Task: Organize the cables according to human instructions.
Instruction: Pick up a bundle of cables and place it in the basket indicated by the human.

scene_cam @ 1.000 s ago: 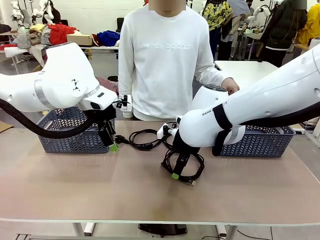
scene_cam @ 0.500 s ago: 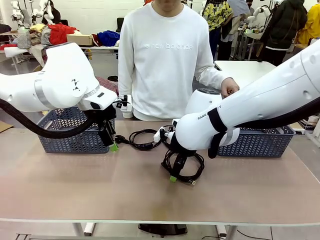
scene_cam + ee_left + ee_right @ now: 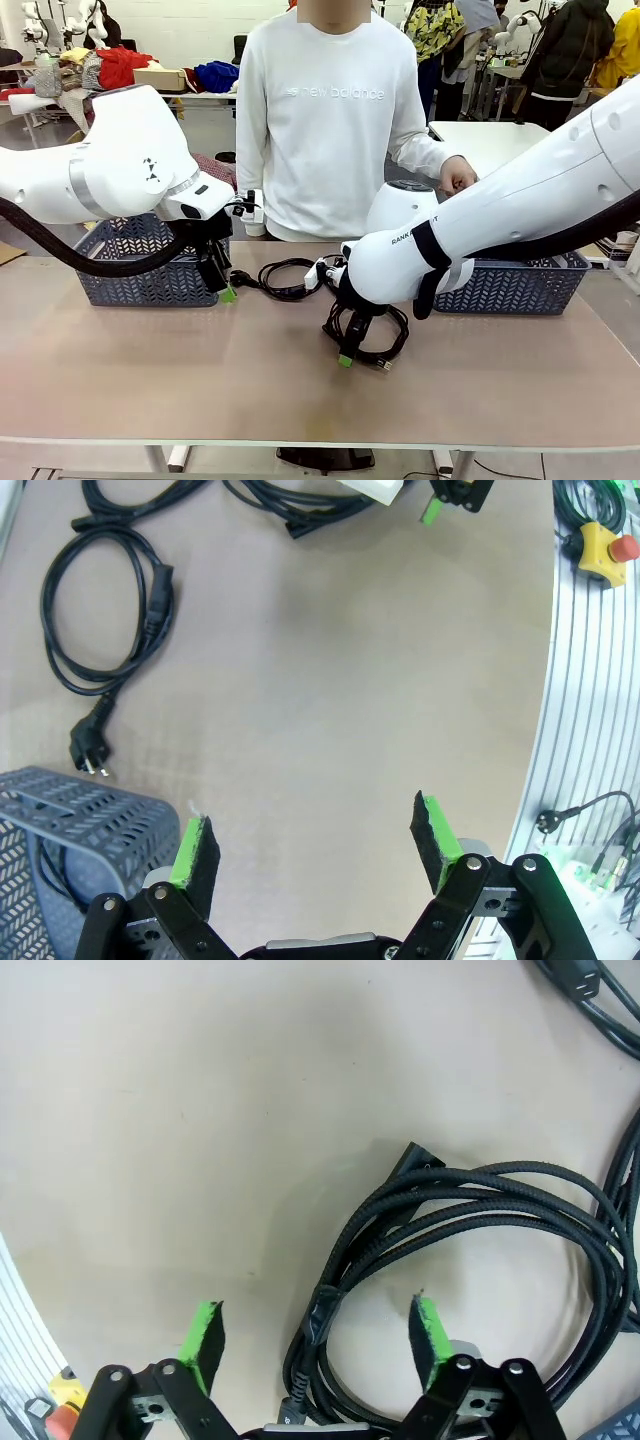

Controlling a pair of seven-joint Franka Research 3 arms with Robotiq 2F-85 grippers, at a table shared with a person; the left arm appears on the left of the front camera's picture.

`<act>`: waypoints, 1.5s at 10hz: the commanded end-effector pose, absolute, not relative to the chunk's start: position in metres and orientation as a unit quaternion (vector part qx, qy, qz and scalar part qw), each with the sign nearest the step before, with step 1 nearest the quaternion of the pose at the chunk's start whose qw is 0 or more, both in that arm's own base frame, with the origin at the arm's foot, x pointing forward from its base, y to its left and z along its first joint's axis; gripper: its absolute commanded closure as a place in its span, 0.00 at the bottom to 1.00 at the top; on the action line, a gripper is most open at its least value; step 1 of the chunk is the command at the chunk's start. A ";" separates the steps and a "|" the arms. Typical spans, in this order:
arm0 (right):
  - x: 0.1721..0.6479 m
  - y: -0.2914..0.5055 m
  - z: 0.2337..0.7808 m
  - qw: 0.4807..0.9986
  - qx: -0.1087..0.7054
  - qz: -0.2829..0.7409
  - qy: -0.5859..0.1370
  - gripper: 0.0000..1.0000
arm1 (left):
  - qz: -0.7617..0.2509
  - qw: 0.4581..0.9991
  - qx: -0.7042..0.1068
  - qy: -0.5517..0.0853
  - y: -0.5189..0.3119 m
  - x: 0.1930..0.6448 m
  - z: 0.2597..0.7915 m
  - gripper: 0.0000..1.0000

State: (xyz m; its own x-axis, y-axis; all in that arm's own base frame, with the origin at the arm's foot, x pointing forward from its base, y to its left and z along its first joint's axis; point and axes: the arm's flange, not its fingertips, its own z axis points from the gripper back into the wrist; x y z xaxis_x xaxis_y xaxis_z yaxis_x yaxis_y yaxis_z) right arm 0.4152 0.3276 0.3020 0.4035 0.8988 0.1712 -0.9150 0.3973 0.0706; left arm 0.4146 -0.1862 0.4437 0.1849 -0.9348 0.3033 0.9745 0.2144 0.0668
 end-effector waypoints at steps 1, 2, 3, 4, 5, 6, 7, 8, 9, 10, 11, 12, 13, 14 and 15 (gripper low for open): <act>0.420 0.335 0.305 0.843 0.070 0.532 -0.040 0.20 | -0.622 0.768 -0.071 -0.139 -0.185 0.414 0.445 0.00; 0.420 0.335 0.305 0.844 0.070 0.531 -0.038 0.40 | -0.622 0.768 -0.071 -0.139 -0.185 0.414 0.445 0.00; 0.420 0.335 0.306 0.845 0.070 0.529 -0.038 0.25 | -0.622 0.768 -0.071 -0.139 -0.185 0.414 0.445 0.00; 0.420 0.335 0.307 0.846 0.071 0.527 -0.041 0.60 | -0.622 0.768 -0.071 -0.139 -0.185 0.414 0.445 0.00; 0.420 0.335 0.308 0.847 0.072 0.525 -0.044 0.45 | -0.622 0.768 -0.071 -0.139 -0.185 0.414 0.445 0.00; 0.421 0.335 0.308 0.847 0.074 0.524 -0.042 0.80 | -0.622 0.768 -0.071 -0.139 -0.185 0.414 0.445 0.00; 0.421 0.335 0.306 0.847 0.076 0.525 -0.040 0.65 | -0.622 0.768 -0.071 -0.139 -0.185 0.414 0.445 0.00; 0.421 0.335 0.306 0.847 0.075 0.525 -0.036 1.00 | -0.622 0.768 -0.071 -0.139 -0.185 0.414 0.445 0.00; 0.421 0.334 0.305 0.847 0.075 0.524 -0.035 0.85 | -0.622 0.768 -0.071 -0.139 -0.185 0.414 0.445 0.00; 0.420 0.333 0.307 0.848 0.077 0.523 -0.036 1.00 | -0.622 0.768 -0.071 -0.139 -0.185 0.414 0.445 0.00; 0.419 0.332 0.309 0.849 0.080 0.521 -0.032 1.00 | -0.622 0.768 -0.071 -0.139 -0.185 0.414 0.445 0.00; 0.415 0.330 0.313 0.849 0.083 0.522 -0.027 1.00 | -0.622 0.768 -0.071 -0.139 -0.185 0.414 0.445 0.00; 0.410 0.328 0.320 0.845 0.079 0.528 -0.026 1.00 | -0.622 0.768 -0.071 -0.139 -0.185 0.414 0.445 0.00; 0.404 0.324 0.330 0.842 0.074 0.533 -0.023 1.00 | -0.622 0.768 -0.071 -0.139 -0.185 0.414 0.445 0.00; 0.395 0.318 0.348 0.836 0.056 0.545 -0.033 1.00 | -0.622 0.768 -0.071 -0.139 -0.185 0.414 0.445 0.00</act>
State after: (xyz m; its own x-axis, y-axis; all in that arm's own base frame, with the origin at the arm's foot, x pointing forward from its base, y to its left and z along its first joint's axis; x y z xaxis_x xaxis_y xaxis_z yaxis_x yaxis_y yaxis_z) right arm 0.4082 0.3289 0.3273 0.4145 0.9008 0.1296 -0.9096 0.4055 0.0907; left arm 0.4146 -0.1862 0.4437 0.1849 -0.9348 0.3032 0.9745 0.2144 0.0666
